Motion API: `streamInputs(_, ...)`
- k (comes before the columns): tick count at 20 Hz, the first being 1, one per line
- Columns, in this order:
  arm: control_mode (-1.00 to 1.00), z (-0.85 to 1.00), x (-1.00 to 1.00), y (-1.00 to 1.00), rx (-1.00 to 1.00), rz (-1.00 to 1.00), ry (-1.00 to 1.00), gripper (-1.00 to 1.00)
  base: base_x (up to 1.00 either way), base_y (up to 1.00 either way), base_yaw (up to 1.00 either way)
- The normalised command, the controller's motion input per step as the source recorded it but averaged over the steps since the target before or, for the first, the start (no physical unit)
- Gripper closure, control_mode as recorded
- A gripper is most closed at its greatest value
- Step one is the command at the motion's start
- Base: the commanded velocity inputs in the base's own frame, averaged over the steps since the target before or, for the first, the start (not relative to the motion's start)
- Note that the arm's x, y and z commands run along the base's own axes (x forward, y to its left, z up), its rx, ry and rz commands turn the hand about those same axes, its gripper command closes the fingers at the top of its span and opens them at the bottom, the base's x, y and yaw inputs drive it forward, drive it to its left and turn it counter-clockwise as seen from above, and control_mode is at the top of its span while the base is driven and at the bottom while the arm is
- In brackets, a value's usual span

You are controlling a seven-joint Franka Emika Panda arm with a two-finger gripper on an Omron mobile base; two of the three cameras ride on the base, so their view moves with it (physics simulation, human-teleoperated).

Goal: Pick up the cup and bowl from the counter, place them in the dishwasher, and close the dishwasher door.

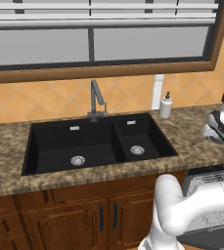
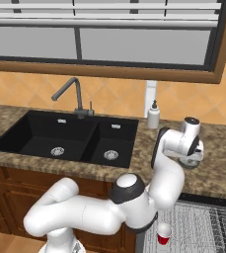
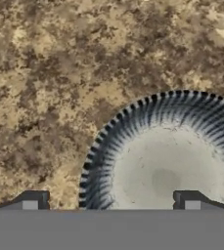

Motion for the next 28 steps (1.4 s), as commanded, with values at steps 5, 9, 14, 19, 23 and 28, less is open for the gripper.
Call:
streamInputs(5, -1.0, -0.38, 0.0, 0.02, 0.0, 0.02, 0.06, -1.0, 0.0, 0.0, 0.0)
streamInputs(9, -1.0, -0.01, 0.0, 0.0, 0.0, 0.0, 0.06, 1.0, 0.0, 0.0, 0.0)
streamInputs(14, -1.0, 0.0, 0.0, 0.0, 0.0, 0.0, 0.03, 1.0, 0.0, 0.0, 0.0)
streamInputs(19, -1.0, 0.0, 0.0, 0.0, 0.0, 0.0, 0.0, 1.0, 0.0, 0.0, 0.0)
streamInputs(23, -1.0, 0.0, -0.3, 0.0, 0.0, 0.0, 0.0, 1.0, 0.0, 0.0, 0.0)
streamInputs(28, -1.0, 0.28, -0.95, 0.0, 0.02, 0.01, -0.13, 1.0, 0.0, 0.0, 0.0)
